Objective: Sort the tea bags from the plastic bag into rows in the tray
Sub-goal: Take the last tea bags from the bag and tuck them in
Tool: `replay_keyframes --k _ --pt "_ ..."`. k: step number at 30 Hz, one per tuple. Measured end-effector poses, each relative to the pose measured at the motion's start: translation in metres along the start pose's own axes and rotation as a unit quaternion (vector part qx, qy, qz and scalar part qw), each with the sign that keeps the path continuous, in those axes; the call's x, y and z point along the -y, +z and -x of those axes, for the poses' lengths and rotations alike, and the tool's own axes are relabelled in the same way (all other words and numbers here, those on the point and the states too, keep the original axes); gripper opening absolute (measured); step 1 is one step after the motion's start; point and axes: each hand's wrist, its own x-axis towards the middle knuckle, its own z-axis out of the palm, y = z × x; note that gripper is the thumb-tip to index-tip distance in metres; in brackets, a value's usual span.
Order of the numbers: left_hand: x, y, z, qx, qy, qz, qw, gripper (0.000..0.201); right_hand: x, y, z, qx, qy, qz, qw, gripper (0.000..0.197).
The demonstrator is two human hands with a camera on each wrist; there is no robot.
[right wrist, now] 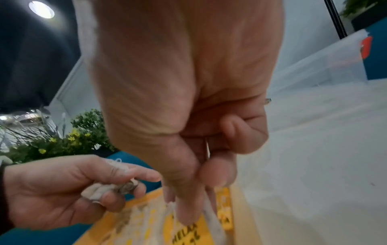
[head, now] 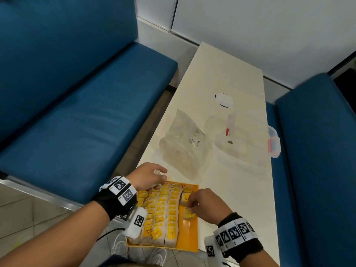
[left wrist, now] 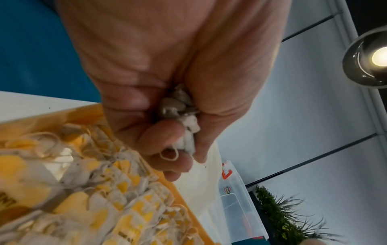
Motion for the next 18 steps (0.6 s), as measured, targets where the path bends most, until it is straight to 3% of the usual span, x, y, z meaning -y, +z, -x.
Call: replay_keyframes --k 6,11,18 --pt "0.001 0.0 -0.004 -0.003 -0.001 -0.002 1.0 0.023 -0.006 0.012 -0.017 0.004 0.024 0.057 0.998 0.014" --pt "0.003 0.0 -0.005 -0.007 -0.001 -0.007 1.0 0.021 -0.013 0.028 -0.027 -0.08 0.047 0.095 0.991 0.017" --pt "0.003 -0.002 -0.004 -0.005 -0.007 -0.003 1.0 0.019 -0.019 0.044 -0.032 -0.159 0.02 0.131 0.978 0.017"
